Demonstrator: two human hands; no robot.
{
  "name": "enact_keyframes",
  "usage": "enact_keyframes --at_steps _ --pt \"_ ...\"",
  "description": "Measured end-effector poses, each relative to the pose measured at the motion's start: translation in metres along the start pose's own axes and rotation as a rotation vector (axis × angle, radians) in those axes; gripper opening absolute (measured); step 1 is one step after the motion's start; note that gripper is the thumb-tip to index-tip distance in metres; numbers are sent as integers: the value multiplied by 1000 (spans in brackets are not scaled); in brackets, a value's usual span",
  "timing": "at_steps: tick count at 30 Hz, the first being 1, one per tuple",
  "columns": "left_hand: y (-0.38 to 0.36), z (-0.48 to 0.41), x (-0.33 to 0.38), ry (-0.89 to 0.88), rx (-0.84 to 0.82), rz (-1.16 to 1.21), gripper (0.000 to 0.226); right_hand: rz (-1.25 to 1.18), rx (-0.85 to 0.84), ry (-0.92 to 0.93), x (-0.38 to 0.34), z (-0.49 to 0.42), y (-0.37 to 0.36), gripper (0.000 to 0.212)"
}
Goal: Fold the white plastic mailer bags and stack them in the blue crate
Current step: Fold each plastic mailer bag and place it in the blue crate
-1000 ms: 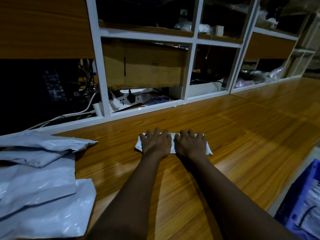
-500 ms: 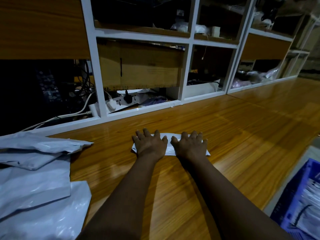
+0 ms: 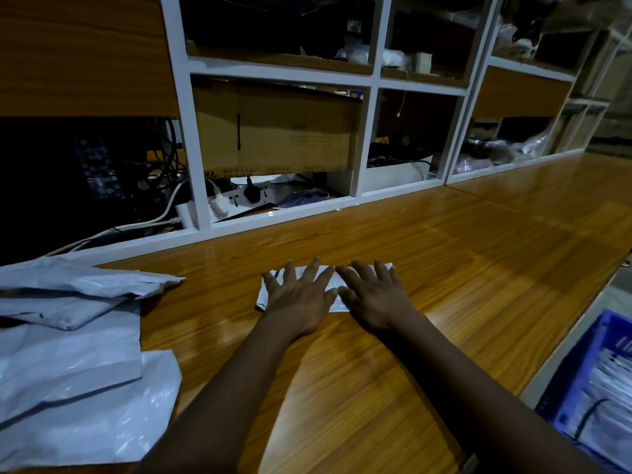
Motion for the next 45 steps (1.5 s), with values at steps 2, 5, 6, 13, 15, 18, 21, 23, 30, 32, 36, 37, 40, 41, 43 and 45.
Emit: enact_keyframes --at_steps 2,5,6,13,15,18,21,23,30,32,36,37,40,41,43,45 --pt "2 0 3 -3 6 -19 55 29 -21 1 -1 -2 0 79" --pt "6 -4 6 -1 14 -35 53 35 -42 -37 2 -10 -1 59" --pt "7 -5 7 5 12 -34 53 29 -49 -42 3 -13 1 58" --pt "0 1 -4 -19 -24 35 57 -22 -73 16 7 8 2 93" --pt "-4 5 -12 -13 -47 58 59 3 -104 44 13 18 -3 112" --pt "-4 6 -14 -12 -50 64 58 43 -131 75 17 18 -3 109" --pt "0 0 -9 -11 -46 69 56 79 -175 70 20 10 -7 117" --pt "2 -1 -7 0 -36 63 56 47 -148 38 16 9 -4 99" --pt "0 44 -1 -180 19 14 59 -76 -82 78 -9 43 11 87" --pt "-3 53 -1 -184 -39 -1 61 -46 -127 117 -15 56 10 112" --pt "-2 55 -2 -133 -74 -9 63 -65 -136 78 -20 64 16 94" --pt "0 55 -3 -123 -77 -16 63 -71 -148 62 -20 65 17 84" --pt "1 59 -8 -84 -87 -23 64 -33 -152 48 -18 69 16 117" --pt "2 60 -10 -67 -92 -14 65 -9 -149 41 -17 70 14 128" --pt "3 63 -16 -35 -95 4 64 32 -129 24 -16 71 13 128" --pt "3 65 -22 -19 -89 9 63 34 -111 -14 -16 74 12 124"
Point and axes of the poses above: each hand's wrist, its own z-axis away from the middle knuckle, its own y-axis out of the back of the hand, x = y × z, the point moved 3 cm from there along -z, towards the middle knuckle, and after that the axes turned 10 degrees about y, right-handed, at the moved point
